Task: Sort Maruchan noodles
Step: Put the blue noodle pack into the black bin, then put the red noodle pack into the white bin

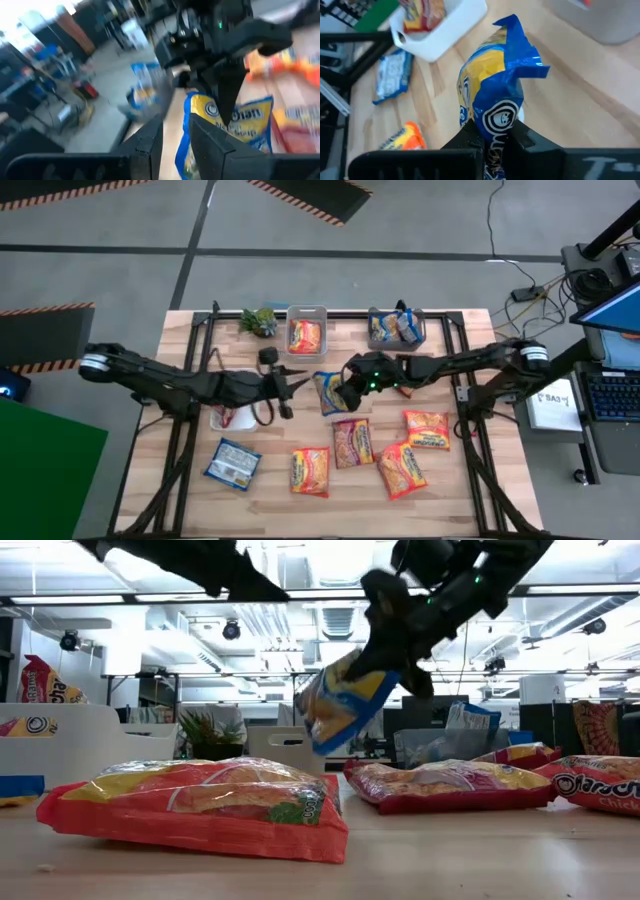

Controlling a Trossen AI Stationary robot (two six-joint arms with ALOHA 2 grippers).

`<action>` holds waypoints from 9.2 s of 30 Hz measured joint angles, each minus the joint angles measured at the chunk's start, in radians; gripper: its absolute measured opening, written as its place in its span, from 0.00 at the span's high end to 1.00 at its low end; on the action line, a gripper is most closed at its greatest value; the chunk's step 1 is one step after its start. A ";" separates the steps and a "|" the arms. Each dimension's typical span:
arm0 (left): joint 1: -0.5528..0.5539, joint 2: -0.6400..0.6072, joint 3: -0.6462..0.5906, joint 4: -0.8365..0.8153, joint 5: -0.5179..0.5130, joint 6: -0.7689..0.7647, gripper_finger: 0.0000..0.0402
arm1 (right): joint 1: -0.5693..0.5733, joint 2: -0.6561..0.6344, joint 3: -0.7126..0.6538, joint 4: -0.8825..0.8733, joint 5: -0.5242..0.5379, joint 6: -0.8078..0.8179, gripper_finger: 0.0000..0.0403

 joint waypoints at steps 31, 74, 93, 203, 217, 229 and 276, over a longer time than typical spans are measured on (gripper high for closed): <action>-0.001 -0.053 -0.090 0.108 -0.008 0.043 0.81 | -0.102 -0.201 0.143 -0.445 0.761 -0.187 0.95; -0.001 -0.052 -0.090 0.109 -0.007 0.042 0.81 | -0.317 0.088 0.143 -0.297 0.725 -0.035 0.59; -0.001 -0.052 -0.090 0.108 -0.007 0.036 0.81 | 0.035 -0.121 0.253 -0.659 0.111 0.138 0.57; 0.132 0.593 0.192 -0.349 0.231 -1.056 0.33 | 0.208 0.374 -0.137 0.321 0.334 -0.277 0.97; 0.130 0.610 0.193 -0.294 0.308 -0.968 0.72 | 0.208 0.374 -0.138 0.334 0.331 -0.287 0.97; 0.100 0.556 0.188 -0.327 0.288 -0.864 0.96 | 0.218 0.195 -0.143 0.256 0.321 -0.300 0.97; 0.039 0.061 0.386 -1.810 0.062 -1.501 0.95 | 0.230 -0.449 -0.215 -0.112 0.331 -0.457 0.97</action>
